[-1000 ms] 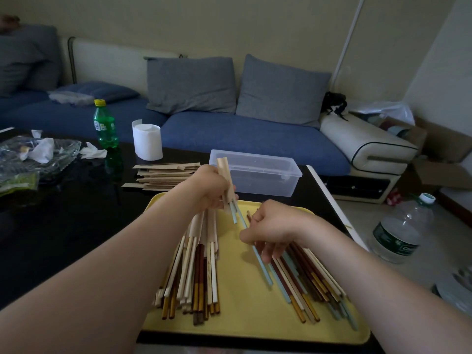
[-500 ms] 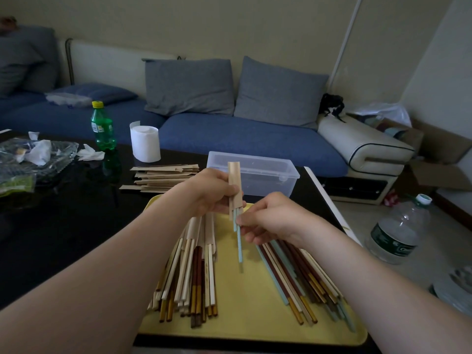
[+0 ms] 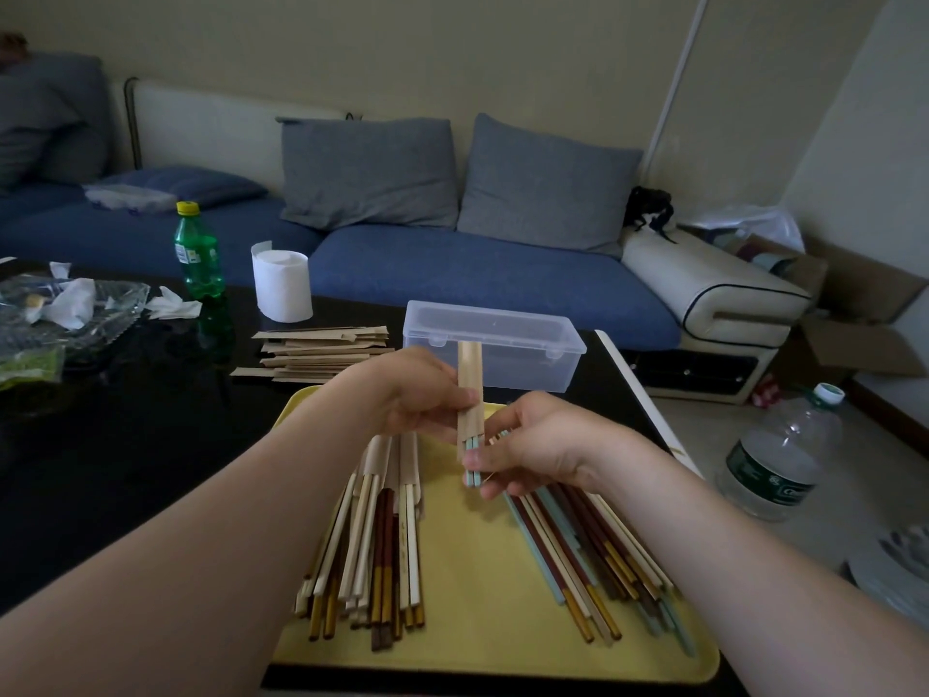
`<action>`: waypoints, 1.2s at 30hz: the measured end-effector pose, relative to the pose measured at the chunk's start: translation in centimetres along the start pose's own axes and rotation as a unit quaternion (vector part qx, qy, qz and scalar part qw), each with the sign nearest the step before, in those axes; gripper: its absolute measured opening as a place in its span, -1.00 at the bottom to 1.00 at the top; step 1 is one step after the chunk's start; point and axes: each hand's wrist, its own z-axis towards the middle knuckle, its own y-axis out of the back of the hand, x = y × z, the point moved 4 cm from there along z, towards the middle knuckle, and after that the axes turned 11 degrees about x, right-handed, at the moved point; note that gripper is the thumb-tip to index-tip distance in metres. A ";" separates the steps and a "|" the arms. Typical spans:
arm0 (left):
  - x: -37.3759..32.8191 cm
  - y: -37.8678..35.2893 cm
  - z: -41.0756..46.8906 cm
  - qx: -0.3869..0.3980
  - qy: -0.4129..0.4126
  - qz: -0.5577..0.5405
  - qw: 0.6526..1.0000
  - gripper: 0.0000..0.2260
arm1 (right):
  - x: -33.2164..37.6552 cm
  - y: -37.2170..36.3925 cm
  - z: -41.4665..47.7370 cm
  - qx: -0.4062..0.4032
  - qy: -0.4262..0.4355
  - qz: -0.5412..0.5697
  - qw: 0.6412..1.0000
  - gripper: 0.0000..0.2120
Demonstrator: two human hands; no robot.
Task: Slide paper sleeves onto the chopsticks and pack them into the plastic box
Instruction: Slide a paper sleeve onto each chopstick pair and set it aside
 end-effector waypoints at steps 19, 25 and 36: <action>1.7 6.9 0.1 -0.367 0.041 0.297 0.881 -0.86 | 1.1 -1.2 2.4 0.009 -0.222 -0.255 0.941 -0.74; 3.3 9.1 1.5 -0.323 0.087 0.463 0.821 -0.49 | 3.8 -1.4 4.2 -0.138 -0.149 -0.398 0.894 -0.88; 3.7 10.6 4.0 -0.304 0.088 0.525 0.790 -0.59 | 4.9 -2.3 8.1 -0.226 -0.002 -0.458 0.860 -0.80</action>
